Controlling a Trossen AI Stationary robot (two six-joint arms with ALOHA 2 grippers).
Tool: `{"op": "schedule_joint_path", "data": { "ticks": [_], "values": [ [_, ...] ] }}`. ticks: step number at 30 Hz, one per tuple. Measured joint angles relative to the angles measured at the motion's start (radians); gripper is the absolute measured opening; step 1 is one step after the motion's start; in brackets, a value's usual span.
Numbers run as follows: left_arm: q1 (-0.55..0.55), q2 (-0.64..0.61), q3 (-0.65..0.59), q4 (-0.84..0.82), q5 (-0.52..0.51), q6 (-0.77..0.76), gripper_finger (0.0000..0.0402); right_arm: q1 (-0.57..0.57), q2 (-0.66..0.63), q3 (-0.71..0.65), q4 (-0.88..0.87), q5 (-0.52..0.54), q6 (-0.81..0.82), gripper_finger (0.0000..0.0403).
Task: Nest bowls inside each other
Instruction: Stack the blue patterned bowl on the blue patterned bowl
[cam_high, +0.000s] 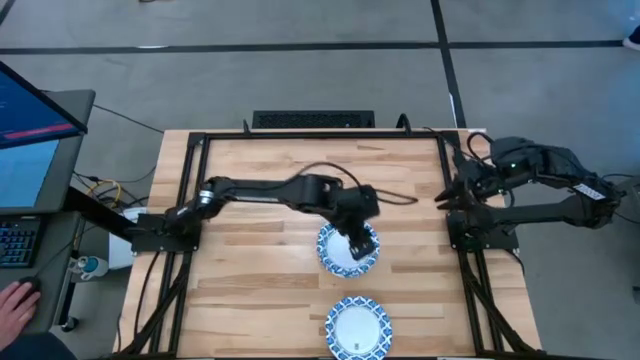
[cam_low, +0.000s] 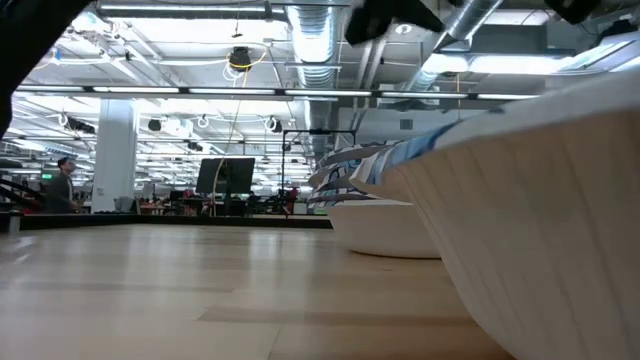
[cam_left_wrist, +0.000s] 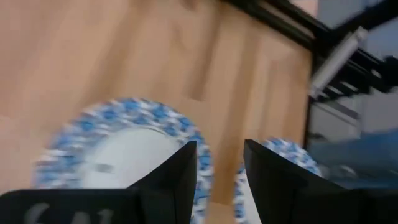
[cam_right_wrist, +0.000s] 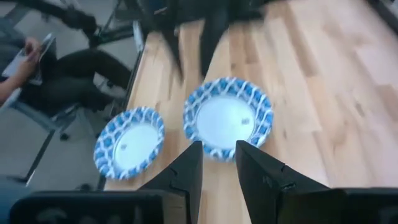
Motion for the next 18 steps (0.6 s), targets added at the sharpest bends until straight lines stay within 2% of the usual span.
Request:
{"op": "schedule_joint_path", "data": {
  "ticks": [4, 9, 14, 18],
  "values": [
    [-0.001, -0.109, 0.0, -0.062, -0.168, 0.049, 0.0122, 0.019, 0.002, 0.0, -0.023, -0.05, 0.027, 0.0118],
    [-0.005, -0.212, 0.001, -0.081, -0.302, 0.106, 0.0122, 0.075, 0.044, -0.007, -0.038, -0.053, 0.073, 0.0118],
    [-0.004, -0.293, 0.0, -0.14, -0.382, 0.145, 0.0122, 0.168, 0.111, -0.1, -0.025, -0.03, 0.138, 0.0118],
    [-0.004, -0.336, 0.0, -0.195, -0.43, 0.145, 0.0122, 0.256, 0.183, -0.197, 0.119, -0.03, 0.19, 0.0118]
  ]
}}
